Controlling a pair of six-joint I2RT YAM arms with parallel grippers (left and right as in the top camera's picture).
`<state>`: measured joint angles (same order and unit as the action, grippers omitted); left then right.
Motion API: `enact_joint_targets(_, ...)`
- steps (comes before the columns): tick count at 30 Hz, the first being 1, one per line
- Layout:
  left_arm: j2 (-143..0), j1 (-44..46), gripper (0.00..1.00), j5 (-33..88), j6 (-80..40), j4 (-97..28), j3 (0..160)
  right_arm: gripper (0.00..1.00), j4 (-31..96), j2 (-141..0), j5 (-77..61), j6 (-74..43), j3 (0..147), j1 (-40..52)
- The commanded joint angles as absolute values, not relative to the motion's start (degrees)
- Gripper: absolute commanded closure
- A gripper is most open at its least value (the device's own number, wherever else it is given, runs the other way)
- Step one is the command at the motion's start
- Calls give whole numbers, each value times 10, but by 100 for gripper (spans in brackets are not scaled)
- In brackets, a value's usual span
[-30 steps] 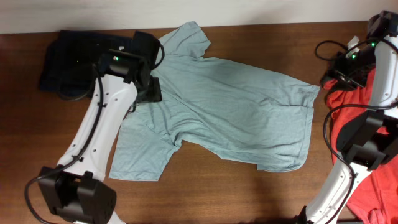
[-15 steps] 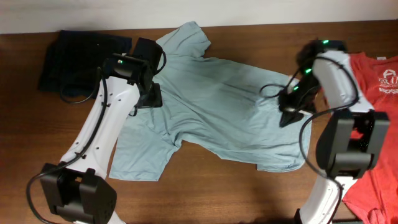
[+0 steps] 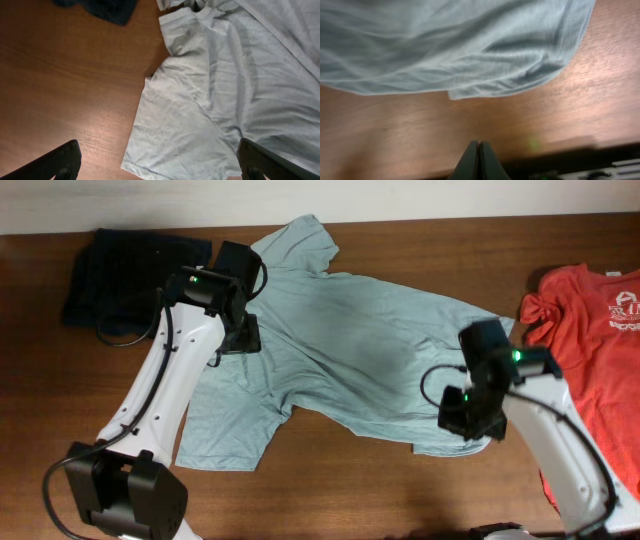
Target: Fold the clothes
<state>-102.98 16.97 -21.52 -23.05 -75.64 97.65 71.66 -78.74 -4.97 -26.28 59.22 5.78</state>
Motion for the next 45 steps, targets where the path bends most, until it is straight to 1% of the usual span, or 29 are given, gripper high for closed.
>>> enact_joint_targets(1,-1034,171,1,-223,-238,-756,974,96,680,-761,-80,-296,520,59)
enact_joint_targets(9,-1034,171,1,-223,-238,-757,974,96,536,-776,-116,-310,403,59)
enact_joint_targets(11,-1034,171,1,-223,-238,-756,974,94,503,-777,-130,-310,385,59)
enact_joint_targets(14,-1034,171,1,-223,-238,-756,974,89,474,-777,-147,-310,371,59)
enact_joint_targets(15,-1034,171,1,-223,-238,-756,974,85,472,-778,-146,-314,370,59)
enact_joint_targets(16,-1034,171,1,-223,-238,-757,974,79,471,-778,-146,-321,370,59)
enact_joint_targets(18,-1034,171,1,-223,-238,-757,974,73,467,-778,-146,-326,370,59)
enact_joint_targets(20,-1034,171,1,-223,-238,-756,974,71,464,-778,-146,-343,370,59)
enact_joint_targets(33,-1034,171,1,-223,-238,-756,974,72,461,-808,-146,-426,369,59)
enact_joint_targets(41,-1034,171,1,-223,-238,-756,974,73,451,-818,-157,-441,369,59)
enact_joint_targets(45,-1034,171,1,-223,-238,-756,974,71,449,-819,-159,-456,369,59)
